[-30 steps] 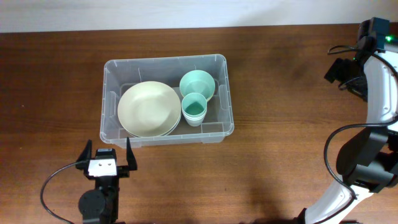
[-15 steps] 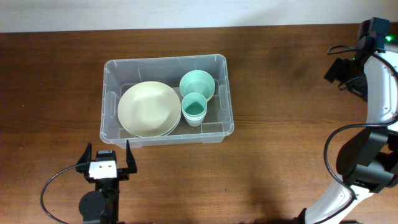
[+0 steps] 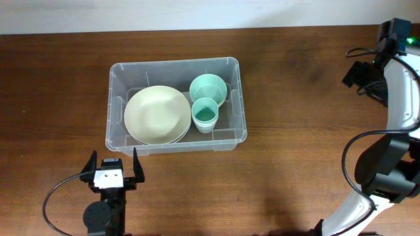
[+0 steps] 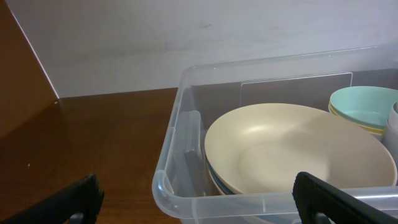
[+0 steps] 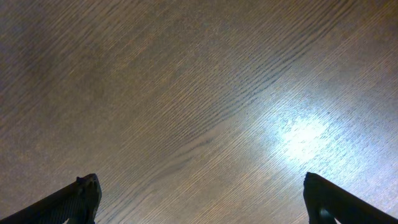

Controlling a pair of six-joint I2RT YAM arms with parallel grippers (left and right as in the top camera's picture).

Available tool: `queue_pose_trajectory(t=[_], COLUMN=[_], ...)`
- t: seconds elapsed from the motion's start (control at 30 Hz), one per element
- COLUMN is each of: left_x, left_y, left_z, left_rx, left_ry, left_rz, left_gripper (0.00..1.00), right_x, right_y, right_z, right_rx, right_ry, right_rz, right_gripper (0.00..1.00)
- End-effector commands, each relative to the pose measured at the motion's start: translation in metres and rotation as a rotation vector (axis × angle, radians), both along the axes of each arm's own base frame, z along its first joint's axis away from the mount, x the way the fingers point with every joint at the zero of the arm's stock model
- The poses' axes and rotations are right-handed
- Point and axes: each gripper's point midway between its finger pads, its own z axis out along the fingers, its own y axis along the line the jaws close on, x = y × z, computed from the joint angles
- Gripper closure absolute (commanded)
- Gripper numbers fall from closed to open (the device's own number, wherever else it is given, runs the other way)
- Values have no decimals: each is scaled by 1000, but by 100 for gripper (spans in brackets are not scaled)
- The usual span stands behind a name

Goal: Pack container

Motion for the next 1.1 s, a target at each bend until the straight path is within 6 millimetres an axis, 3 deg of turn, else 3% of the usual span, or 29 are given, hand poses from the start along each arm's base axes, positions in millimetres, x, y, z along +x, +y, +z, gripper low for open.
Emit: queue_pose_trajectory(t=[0.0, 0.47, 0.6, 0.67, 0.7, 0.73, 0.8, 0.97, 1.07], left_x=[-1, -1, -1, -1, -1, -1, -1, -1, -1], left_y=[3, 3, 3, 3, 3, 3, 3, 3, 3], left_z=[0, 0, 0, 0, 0, 0, 0, 0, 0], left_rx=[17, 17, 17, 17, 17, 17, 17, 17, 17], left_ry=[0, 0, 0, 0, 0, 0, 0, 0, 0], left_rz=[11, 11, 11, 11, 11, 11, 11, 11, 11], left_gripper=[0, 0, 0, 0, 0, 0, 0, 0, 0], right_x=[0, 0, 1, 3, 3, 1, -3, -20, -46], right_y=[-1, 0, 16, 27, 30, 37, 46, 69, 93], right_z=[4, 5, 35, 75, 86, 111, 131, 146, 127], right_rx=[-4, -5, -29, -108, -126, -171, -197, -238, -211], right_ry=[-12, -15, -80, -179, -209, -293, -391, -660, -736], right_rz=[-9, -7, 30, 65, 72, 86, 98, 131, 174], right_gripper=[1, 1, 1, 1, 1, 1, 1, 1, 1])
